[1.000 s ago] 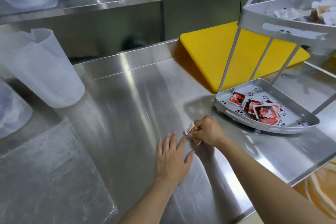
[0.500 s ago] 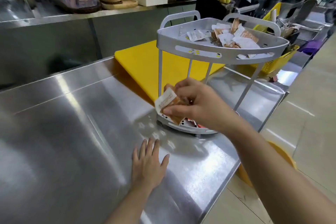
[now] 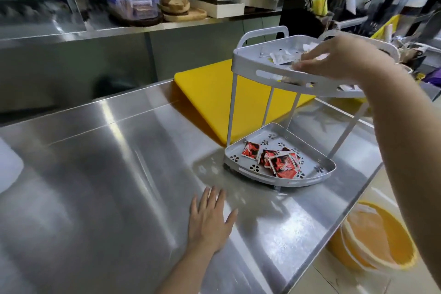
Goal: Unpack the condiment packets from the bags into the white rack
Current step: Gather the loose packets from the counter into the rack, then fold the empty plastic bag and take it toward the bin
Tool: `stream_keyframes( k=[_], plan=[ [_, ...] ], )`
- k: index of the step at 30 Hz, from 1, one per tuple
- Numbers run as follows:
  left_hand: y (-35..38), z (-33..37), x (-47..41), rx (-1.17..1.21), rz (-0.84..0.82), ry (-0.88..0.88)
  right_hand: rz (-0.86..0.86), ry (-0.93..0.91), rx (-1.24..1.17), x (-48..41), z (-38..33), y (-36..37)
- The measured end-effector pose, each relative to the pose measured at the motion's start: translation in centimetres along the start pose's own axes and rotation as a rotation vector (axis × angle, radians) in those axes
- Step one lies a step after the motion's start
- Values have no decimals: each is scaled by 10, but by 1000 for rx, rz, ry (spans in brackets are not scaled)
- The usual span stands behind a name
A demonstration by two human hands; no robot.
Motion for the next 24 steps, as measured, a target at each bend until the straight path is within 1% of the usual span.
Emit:
stream_keyframes(
  k=[1,3,5,7,9,11,13,15,17,18,20,22,24],
  plan=[
    [-1,0,1,1,-5,0,78,7,5,0,0,-10],
    [-2,2,2,1,-24,5,307,-4,-11,5,-7,-34],
    [-1,2,-1,9,-79,23,467,-96,-117,9,-28,-46],
    [-1,-2,-5,22,-185,70,514,-241,-226,15,-64,-39],
    [-12,-12,-4,48,-251,117,473,-391,-310,20,-108,-12],
    [-31,-37,4,92,-272,78,340,-502,-389,23,-153,36],
    [-48,-76,16,106,-260,-25,157,-554,-445,29,-197,99],
    [-59,-125,34,48,-220,-123,-96,-589,-444,43,-239,173],
    [-68,-179,56,48,-125,-231,-371,-614,-422,69,-276,246],
    [-72,-208,70,71,-74,-307,-482,-621,-430,85,-293,276],
    [-78,-268,106,131,16,-525,-643,-620,-484,119,-323,319],
    [-89,-323,152,136,151,-777,-735,-602,-563,149,-347,341],
    [-103,-365,205,109,296,-1007,-791,-575,-616,170,-367,356]
  ],
)
Point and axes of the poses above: each hand's wrist, its own x-axis away from the middle knuckle, its own y-axis out of the palm, z = x × y, the point moved 10 cm from there along -x, towards the middle knuckle, and after that the axes turned 11 degrees about -y, right-handed, at the moved point
